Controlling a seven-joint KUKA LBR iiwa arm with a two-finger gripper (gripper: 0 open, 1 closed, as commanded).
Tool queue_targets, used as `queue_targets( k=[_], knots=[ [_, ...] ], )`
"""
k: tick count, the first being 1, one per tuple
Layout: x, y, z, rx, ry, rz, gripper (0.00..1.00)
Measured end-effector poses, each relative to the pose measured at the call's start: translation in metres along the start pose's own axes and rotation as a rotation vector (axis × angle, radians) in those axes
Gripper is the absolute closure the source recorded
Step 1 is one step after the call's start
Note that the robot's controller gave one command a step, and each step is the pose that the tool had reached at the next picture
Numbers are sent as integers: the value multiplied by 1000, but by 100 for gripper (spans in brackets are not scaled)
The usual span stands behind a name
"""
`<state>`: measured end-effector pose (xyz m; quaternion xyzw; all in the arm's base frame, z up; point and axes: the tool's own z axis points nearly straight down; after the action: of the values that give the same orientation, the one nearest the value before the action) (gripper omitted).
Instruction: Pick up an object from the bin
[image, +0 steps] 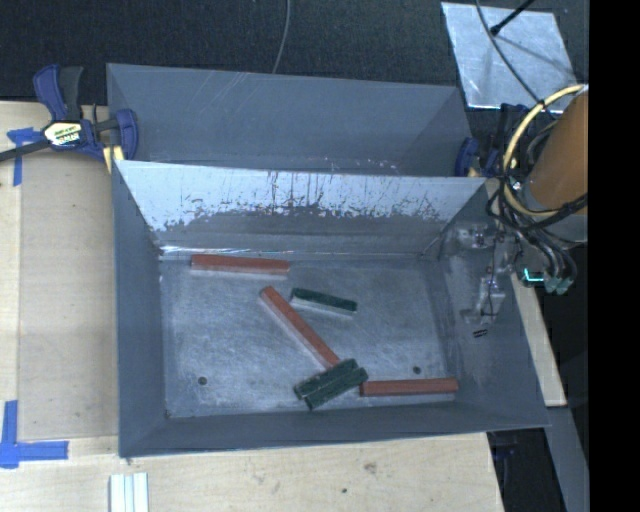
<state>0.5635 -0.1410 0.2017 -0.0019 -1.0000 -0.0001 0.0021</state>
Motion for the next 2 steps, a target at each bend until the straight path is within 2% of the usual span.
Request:
queue_targets(
  k=[1,2],
  knots=[
    [-2,1,-5,2,-8,-3,0],
    [34,7,47,3,-13,-32,0]
  ],
)
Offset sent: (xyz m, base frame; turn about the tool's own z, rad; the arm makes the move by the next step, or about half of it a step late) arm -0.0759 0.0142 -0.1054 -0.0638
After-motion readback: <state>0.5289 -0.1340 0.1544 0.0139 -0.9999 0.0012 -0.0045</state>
